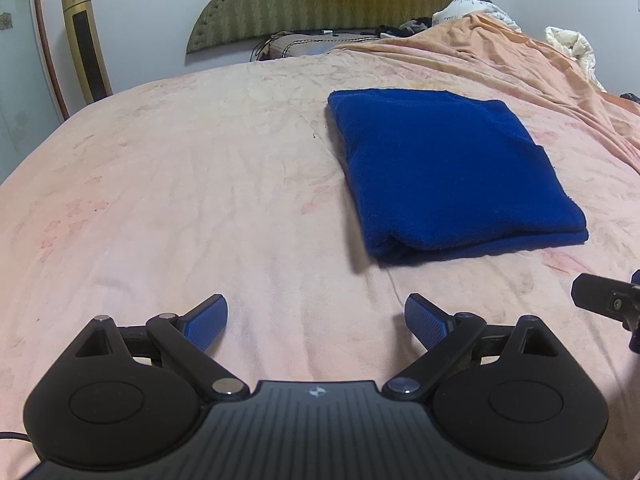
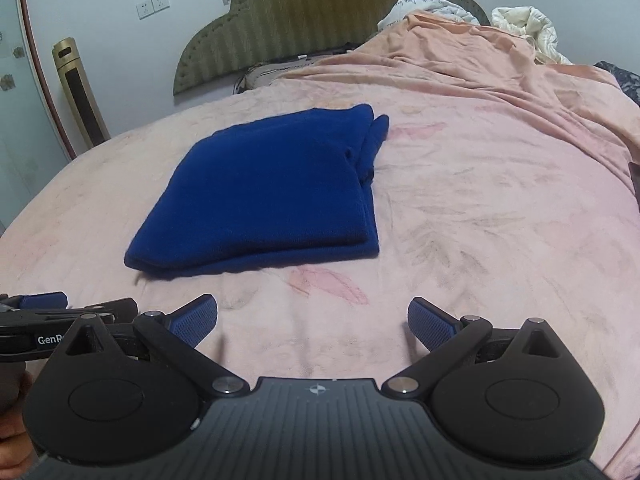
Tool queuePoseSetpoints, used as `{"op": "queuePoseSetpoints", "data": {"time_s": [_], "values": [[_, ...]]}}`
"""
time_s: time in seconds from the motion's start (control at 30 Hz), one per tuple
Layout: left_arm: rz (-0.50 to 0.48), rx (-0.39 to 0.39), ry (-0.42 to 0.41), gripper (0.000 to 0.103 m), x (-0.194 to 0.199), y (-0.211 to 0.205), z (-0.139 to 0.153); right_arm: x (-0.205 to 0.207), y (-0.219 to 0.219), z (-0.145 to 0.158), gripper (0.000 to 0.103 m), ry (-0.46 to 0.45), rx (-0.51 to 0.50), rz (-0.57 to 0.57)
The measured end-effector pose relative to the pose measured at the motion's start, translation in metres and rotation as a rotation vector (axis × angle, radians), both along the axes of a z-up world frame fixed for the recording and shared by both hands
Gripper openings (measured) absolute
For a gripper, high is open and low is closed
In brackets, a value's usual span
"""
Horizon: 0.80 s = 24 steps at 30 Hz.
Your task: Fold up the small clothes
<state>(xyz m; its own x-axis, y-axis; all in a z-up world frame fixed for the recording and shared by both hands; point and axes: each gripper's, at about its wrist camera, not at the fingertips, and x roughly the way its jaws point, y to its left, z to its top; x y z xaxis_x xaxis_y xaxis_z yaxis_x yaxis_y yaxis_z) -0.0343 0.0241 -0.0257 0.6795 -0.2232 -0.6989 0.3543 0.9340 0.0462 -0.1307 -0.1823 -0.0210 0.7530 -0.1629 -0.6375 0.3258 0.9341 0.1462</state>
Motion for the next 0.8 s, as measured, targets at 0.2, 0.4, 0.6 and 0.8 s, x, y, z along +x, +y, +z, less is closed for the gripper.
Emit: {"op": "queuePoseSetpoints", "data": {"time_s": [0.2,0.4,0.6,0.8], "values": [[0.005,0.025,-0.007,0.096,0.002,-0.001,0.001,0.003,0.002,0.002,0.103,0.042,-0.070,-0.028],[0.019,0.025,-0.003,0.096,0.003,0.000,0.001,0.003,0.011,0.004,0.103,0.037,-0.134,0.011],[0.014,0.020,0.008,0.096,0.003,0.002,0.001,0.006,0.021,0.004,0.103,0.058,-0.177,0.051],[0.018,0.027,0.002,0.096,0.000,0.002,0.003,0.004,0.020,0.006,0.103,0.051,-0.140,0.065]]}}
